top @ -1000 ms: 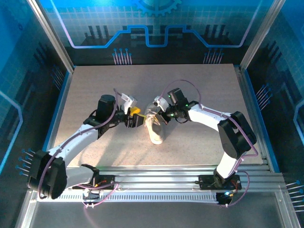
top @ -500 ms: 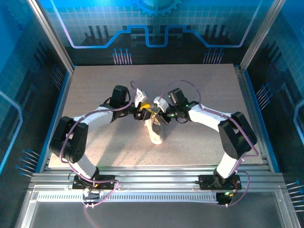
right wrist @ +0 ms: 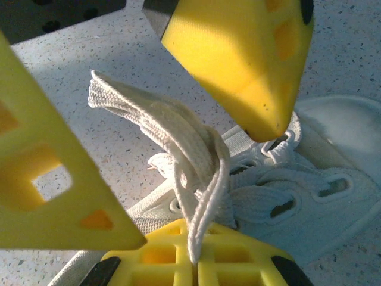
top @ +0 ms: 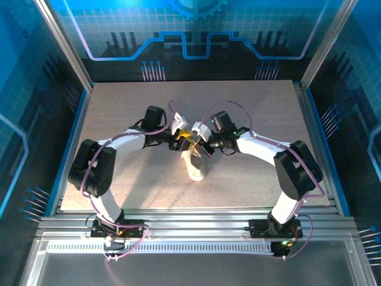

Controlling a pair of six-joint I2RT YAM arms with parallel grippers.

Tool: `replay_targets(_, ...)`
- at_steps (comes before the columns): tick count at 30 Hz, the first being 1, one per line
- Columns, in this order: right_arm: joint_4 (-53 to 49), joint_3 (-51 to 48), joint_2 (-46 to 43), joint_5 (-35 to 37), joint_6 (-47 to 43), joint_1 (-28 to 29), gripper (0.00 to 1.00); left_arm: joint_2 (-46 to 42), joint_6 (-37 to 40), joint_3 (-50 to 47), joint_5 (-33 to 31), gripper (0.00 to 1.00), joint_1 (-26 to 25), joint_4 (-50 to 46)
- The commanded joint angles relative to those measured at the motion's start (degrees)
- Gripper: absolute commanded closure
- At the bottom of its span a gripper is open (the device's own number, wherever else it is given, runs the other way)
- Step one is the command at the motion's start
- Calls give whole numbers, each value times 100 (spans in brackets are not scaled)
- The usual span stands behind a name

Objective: Tie the shoes

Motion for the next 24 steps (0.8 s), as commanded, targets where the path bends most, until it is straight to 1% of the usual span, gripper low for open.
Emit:
replay_targets(1,-21,32,-108,-349,-60,-3,94,137,182,61,304,45,3,-82)
replay_targets(6,-138,74,-54,-608,-23,-92,94,179,-53,-136,349,50,-55,238)
replay_targets(9,-100,53,-28,-685,19,-92,94,168,-47,-175,327,56,-76,219)
replay_targets(10,-94,49,-15,-680,36,-94,94,178,-48,-187,312,59,-83,221)
replay_targets(14,-252,145,17,-637,47,-111,94,182,-148,-314,99,78,-129,375)
replay_targets(17,-331,190,18,-584,38,-131,93,151,-415,-587,-35,85,-130,879)
replay_targets(18,-329,190,19,-583,47,-138,93,144,-478,-641,-42,86,-138,979)
replay_targets(24,-265,183,53,-583,152,-161,93,19,-574,-785,-106,99,-147,1147)
